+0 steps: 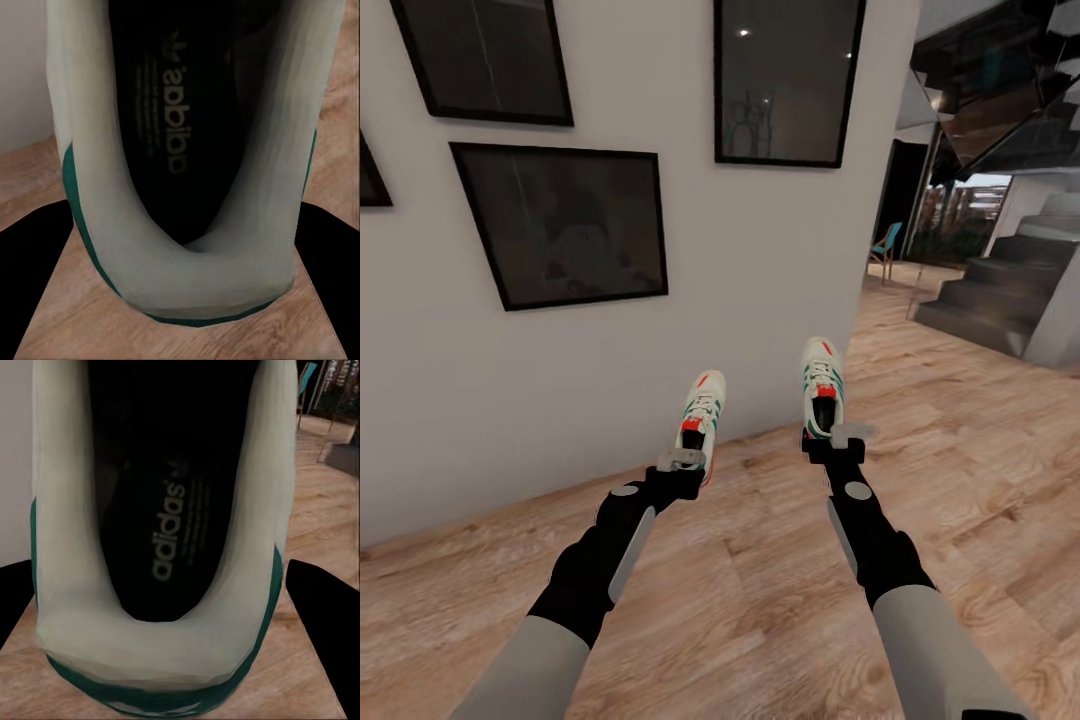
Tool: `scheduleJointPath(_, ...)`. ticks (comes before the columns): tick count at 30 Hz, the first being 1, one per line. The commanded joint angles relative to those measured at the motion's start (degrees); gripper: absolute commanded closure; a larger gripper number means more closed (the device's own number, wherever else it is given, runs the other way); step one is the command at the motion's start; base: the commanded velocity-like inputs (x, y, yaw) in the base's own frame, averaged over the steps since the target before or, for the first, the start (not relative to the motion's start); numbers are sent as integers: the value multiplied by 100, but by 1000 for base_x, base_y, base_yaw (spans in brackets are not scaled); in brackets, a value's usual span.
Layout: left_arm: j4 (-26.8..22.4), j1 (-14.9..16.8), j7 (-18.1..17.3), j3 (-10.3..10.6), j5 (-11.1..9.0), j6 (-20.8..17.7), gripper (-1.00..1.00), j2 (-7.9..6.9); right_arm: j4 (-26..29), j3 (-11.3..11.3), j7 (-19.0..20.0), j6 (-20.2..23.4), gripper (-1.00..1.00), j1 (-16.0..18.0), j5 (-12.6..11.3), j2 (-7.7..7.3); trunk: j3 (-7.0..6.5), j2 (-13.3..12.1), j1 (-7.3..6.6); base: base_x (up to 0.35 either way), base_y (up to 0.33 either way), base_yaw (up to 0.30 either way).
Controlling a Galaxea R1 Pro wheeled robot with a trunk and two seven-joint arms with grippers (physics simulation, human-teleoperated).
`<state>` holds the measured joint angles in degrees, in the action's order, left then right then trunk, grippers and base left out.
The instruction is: Pick up the two gym shoes and the two sandals from the corridor floor and place them onto the hallstand (shoe rack) in the corridor, making sure they are on the rack and not on the floor. Arrange them so the two gym shoes are next to each other and the two sandals are next to each other.
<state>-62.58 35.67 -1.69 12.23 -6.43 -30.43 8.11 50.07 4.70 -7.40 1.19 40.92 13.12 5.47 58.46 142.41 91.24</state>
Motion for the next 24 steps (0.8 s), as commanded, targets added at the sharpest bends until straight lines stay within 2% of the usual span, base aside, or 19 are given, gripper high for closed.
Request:
scheduleJointPath(1, -9, 2, 11, -2, -60, -33, 100, -2, 2, 13, -7, 13, 100, 4, 64, 7, 3, 2, -1, 0, 0, -286)
scheduleJointPath(17, -9, 2, 13, -2, -60, -33, 100, -3, 0, 13, -7, 13, 100, 4, 66, 7, -31, 2, -1, 4, 0, -286)
scheduleJointPath(24, -9, 2, 18, -2, -60, -33, 100, -3, 1, 13, -7, 13, 100, 4, 66, 7, -46, 2, -1, 204, -132, -286)
